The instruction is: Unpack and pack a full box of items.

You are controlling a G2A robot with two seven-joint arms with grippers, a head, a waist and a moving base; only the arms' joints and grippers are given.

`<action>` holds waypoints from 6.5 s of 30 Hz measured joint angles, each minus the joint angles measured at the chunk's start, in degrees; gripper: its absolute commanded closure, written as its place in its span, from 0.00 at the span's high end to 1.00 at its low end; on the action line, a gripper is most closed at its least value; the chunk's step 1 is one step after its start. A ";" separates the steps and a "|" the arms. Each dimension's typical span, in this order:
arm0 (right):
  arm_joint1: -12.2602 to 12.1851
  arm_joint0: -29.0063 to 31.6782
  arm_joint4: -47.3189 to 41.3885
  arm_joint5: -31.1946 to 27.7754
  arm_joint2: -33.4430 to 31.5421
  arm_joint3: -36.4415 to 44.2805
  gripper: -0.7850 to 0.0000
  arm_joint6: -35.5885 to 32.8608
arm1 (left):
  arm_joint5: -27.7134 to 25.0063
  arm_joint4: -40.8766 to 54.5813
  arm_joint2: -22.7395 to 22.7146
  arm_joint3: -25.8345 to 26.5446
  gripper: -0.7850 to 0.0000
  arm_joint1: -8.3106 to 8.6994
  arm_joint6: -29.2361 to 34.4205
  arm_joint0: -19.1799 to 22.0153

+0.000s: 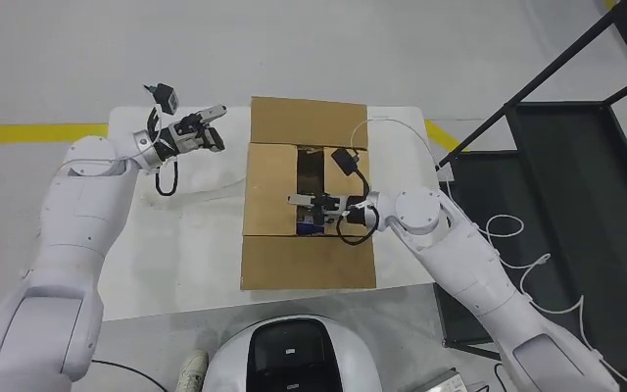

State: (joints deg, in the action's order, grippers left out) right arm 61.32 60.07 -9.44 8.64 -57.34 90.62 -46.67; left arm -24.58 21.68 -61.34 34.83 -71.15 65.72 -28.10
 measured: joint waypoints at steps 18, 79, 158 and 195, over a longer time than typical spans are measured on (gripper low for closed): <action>4.92 -10.76 -6.89 -6.33 9.53 -13.74 1.00 -2.88 | -1.05 1.48 -3.80 6.07 1.00 2.18 3.76 -3.12; 4.40 9.60 0.39 -11.91 -11.36 3.59 1.00 -1.77 | 1.28 -3.56 5.72 -6.94 1.00 -3.08 -9.34 -0.63; 0.81 22.76 -4.13 -4.24 -19.25 14.74 1.00 -7.57 | 2.19 -1.27 28.77 -10.31 1.00 -23.10 -12.17 6.25; -0.32 39.93 -3.59 -10.09 -34.84 21.95 1.00 17.07 | -12.27 11.60 14.28 -13.57 1.00 -20.37 1.72 12.51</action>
State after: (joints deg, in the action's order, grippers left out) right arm 61.00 100.00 -13.03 -1.45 -92.17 112.57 -29.59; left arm -36.85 33.28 -47.06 21.26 -91.52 67.44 -15.59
